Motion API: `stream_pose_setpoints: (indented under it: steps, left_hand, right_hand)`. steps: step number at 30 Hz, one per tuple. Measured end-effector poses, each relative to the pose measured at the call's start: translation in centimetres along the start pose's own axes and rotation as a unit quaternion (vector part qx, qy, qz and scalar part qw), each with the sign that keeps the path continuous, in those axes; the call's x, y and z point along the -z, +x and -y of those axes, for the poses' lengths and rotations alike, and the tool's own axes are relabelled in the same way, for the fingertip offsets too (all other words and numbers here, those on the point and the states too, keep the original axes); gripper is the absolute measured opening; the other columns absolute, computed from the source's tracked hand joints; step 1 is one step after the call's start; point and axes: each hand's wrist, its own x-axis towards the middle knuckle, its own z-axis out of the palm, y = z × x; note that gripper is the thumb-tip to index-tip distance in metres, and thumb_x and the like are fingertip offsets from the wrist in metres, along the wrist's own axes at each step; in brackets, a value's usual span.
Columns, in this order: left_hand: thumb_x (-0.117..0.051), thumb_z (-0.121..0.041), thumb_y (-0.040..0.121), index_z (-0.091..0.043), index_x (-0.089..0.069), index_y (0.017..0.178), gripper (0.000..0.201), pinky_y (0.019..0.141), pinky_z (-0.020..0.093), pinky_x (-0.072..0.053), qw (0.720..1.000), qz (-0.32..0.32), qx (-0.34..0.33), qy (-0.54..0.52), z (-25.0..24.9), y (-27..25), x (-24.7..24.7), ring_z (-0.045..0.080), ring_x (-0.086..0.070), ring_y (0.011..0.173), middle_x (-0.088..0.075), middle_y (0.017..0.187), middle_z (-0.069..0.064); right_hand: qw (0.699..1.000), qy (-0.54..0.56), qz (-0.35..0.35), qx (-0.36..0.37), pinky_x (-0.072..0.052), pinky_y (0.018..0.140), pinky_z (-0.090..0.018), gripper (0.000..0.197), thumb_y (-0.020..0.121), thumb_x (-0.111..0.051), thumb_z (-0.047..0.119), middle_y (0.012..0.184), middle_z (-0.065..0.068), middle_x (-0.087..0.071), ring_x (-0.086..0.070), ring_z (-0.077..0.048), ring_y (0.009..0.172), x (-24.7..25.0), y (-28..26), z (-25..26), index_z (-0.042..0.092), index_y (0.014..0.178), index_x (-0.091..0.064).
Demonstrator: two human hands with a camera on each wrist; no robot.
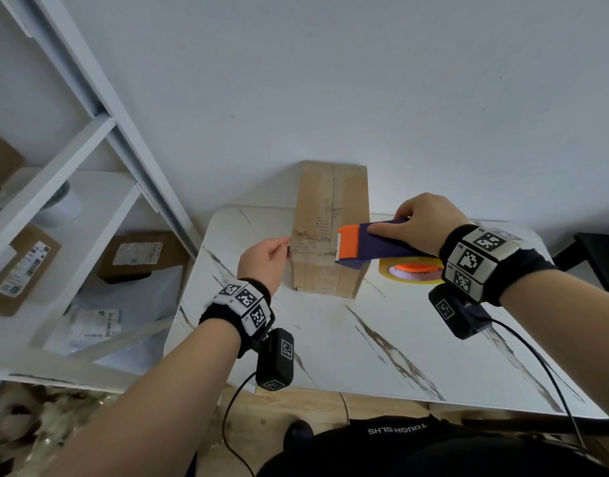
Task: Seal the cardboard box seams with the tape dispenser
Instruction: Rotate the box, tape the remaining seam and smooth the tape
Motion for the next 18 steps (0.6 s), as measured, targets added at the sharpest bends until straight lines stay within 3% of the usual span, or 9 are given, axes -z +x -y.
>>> stream_pose_setpoints:
  steps: [3,5,8,11,14,15,18]
  left_hand:
    - [-0.039,-0.014,0.096,-0.012,-0.057,0.125,0.034,0.1,0.04,-0.046,1.0,0.02,0.002,0.017,-0.4,-0.4,0.1,0.021,-0.062,0.107,-0.066,0.118,0.009]
    - [-0.037,-0.017,0.097,-0.013,-0.051,0.13,0.036,0.102,0.037,-0.043,0.991,0.014,-0.054,0.123,-1.1,-0.9,0.6,0.022,-0.058,0.114,-0.062,0.124,0.008]
    - [-0.033,-0.014,0.097,-0.017,-0.044,0.136,0.041,0.105,0.032,-0.037,0.951,0.012,-0.176,0.253,-2.2,-2.2,0.4,0.019,-0.047,0.126,-0.051,0.138,0.003]
    - [-0.034,-0.009,0.095,-0.017,-0.035,0.142,0.048,0.113,0.027,-0.023,0.91,0.064,-0.206,0.353,-1.8,-2.4,-0.6,0.015,-0.028,0.139,-0.033,0.151,-0.001]
    - [-0.036,-0.011,0.094,-0.015,-0.038,0.141,0.047,0.114,0.028,-0.016,0.875,0.075,-0.24,0.413,-2.1,-2.0,-0.7,0.016,-0.026,0.141,-0.034,0.151,0.0]
    - [-0.037,-0.01,0.094,-0.015,-0.04,0.139,0.046,0.113,0.029,-0.017,0.868,0.08,-0.257,0.417,-2.3,-2.0,-0.9,0.018,-0.03,0.139,-0.037,0.149,0.001]
    - [-0.039,-0.009,0.092,-0.016,-0.051,0.132,0.042,0.101,0.033,-0.038,0.877,0.072,-0.256,0.399,-3.2,-2.1,-1.2,0.024,-0.045,0.125,-0.049,0.14,0.001]
  right_hand:
    - [1.0,0.007,0.0,0.002,-0.048,0.068,-0.032,0.048,0.071,-0.061,0.065,0.074,0.0,-0.064,-0.058,-0.02,0.076,-0.1,0.1,-0.1,0.017,0.071,-0.068]
    - [1.0,0.007,-0.001,0.004,-0.047,0.067,-0.031,0.048,0.071,-0.061,0.065,0.074,0.0,-0.065,-0.058,-0.02,0.076,-0.2,0.1,-0.2,0.017,0.072,-0.068]
    - [1.0,0.014,0.001,0.001,-0.046,0.066,-0.03,0.048,0.072,-0.061,0.065,0.074,0.0,-0.064,-0.058,-0.02,0.076,-0.1,0.1,-0.2,0.017,0.072,-0.068]
    - [1.0,0.022,0.002,-0.002,-0.046,0.065,-0.029,0.046,0.072,-0.061,0.064,0.071,0.002,-0.062,-0.057,-0.02,0.075,-0.2,0.1,-0.4,0.019,0.07,-0.067]
    - [0.999,0.031,0.005,-0.005,-0.046,0.065,-0.029,0.045,0.072,-0.061,0.064,0.069,0.003,-0.061,-0.057,-0.02,0.074,-0.3,0.1,-0.6,0.019,0.069,-0.066]
    - [0.999,0.032,0.006,-0.005,-0.045,0.064,-0.028,0.045,0.072,-0.061,0.064,0.069,0.003,-0.06,-0.056,-0.019,0.074,-0.4,0.1,-0.6,0.019,0.069,-0.066]
    - [0.999,0.036,0.007,-0.008,-0.043,0.062,-0.028,0.045,0.073,-0.061,0.063,0.069,0.003,-0.06,-0.056,-0.019,0.074,-0.3,0.0,-0.6,0.019,0.07,-0.067]
